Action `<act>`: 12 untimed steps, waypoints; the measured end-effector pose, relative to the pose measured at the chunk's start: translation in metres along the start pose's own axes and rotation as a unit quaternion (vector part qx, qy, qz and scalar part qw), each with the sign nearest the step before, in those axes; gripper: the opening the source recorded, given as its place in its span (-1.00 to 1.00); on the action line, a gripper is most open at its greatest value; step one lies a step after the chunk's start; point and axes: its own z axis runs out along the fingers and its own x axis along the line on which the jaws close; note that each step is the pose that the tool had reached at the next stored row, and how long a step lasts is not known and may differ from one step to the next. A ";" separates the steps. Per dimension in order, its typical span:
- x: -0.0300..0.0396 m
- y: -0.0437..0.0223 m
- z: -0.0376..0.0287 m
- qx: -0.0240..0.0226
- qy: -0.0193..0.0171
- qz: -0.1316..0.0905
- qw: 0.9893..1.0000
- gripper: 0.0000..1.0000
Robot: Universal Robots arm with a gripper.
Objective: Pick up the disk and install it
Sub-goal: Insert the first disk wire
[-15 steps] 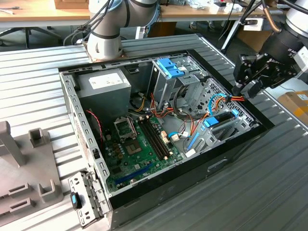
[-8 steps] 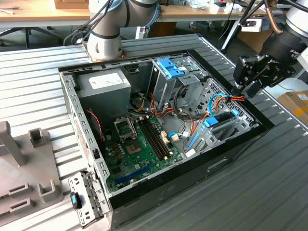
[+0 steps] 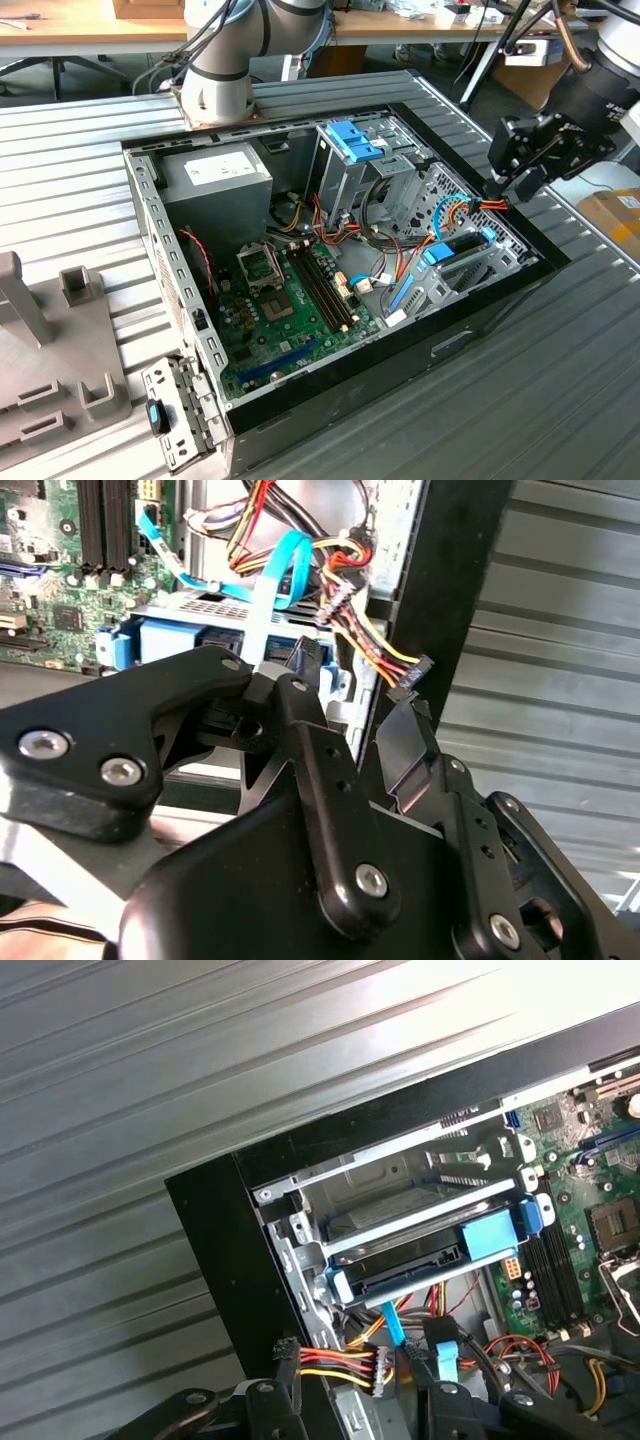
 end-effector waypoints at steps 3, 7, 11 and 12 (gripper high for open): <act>0.0090 -0.0033 0.0001 0.000 0.000 0.000 1.000 0.01; 0.0225 -0.0083 0.0001 0.000 0.000 0.000 1.000 0.01; 0.0238 -0.0087 0.0015 0.000 0.001 -0.001 1.000 0.01; 0.0239 -0.0085 0.0030 0.001 0.001 -0.001 1.000 0.01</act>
